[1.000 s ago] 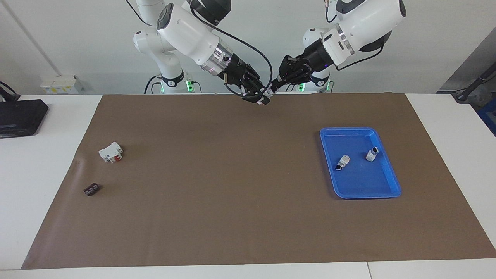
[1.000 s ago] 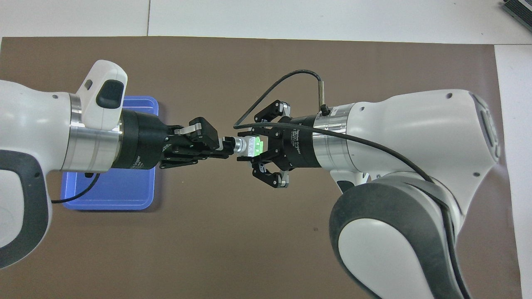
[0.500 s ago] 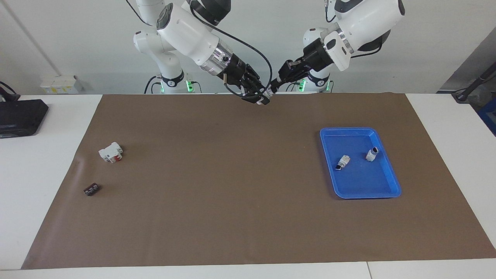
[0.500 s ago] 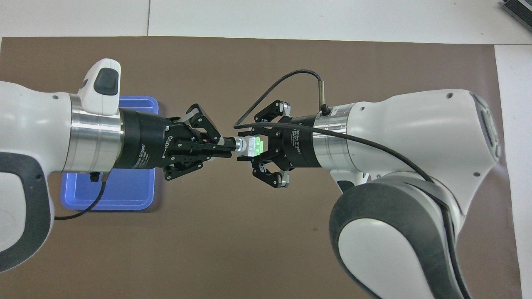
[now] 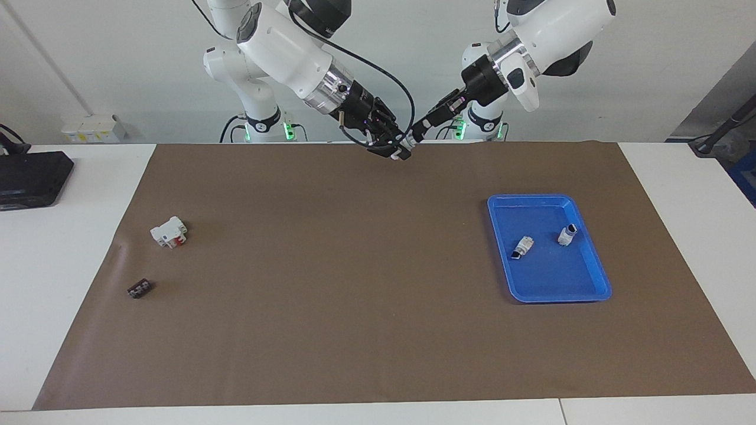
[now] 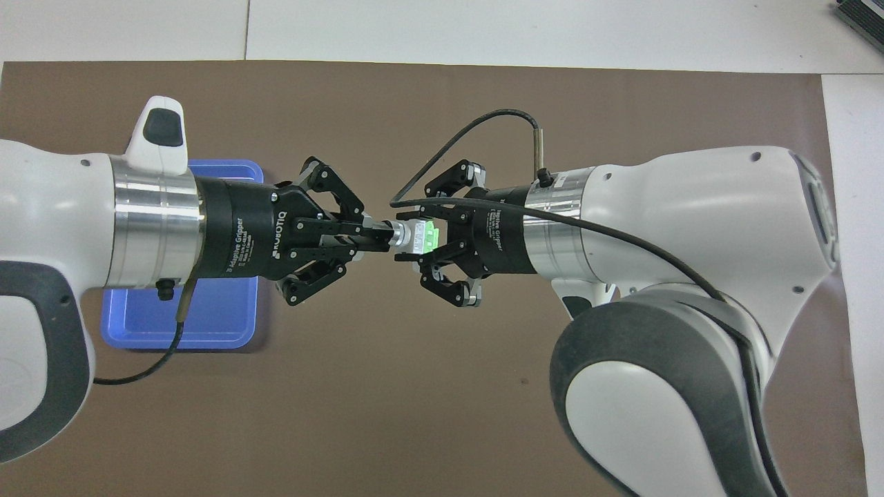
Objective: Turn and place switch with both arms
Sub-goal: 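Rotate the left gripper and close it on the switch end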
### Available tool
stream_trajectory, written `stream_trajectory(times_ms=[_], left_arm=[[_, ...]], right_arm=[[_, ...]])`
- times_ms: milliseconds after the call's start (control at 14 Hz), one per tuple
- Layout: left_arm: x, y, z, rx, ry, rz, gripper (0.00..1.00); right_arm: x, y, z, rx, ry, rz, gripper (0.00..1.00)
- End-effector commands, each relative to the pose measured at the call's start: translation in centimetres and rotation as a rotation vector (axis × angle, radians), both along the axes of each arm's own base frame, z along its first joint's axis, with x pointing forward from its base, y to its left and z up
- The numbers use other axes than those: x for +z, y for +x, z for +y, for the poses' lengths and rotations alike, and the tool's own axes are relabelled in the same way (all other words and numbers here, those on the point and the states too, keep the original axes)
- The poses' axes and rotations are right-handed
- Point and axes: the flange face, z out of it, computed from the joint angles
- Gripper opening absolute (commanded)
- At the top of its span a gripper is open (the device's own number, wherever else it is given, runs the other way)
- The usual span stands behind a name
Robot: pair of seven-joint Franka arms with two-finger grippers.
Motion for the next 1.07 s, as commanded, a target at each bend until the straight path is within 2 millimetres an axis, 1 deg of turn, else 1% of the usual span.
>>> stream_trajectory(times_ms=[0,357,1000], left_arm=[[0.25,0.73,0.97,0.132,0.010,0.012,0.00],[0.08,0.82,1.11,0.194,0.040,0.053,0.00],[-0.16,0.78,1.13,0.174,0.071,0.030,0.00]], right_arm=[[0.15,-0.85,0.58,0.024,0.001,0.009,0.00],[0.15,-0.85,0.58,0.024,0.001,0.009,0.00],[0.20,-0.82,0.52,0.024,0.001,0.010,0.00]])
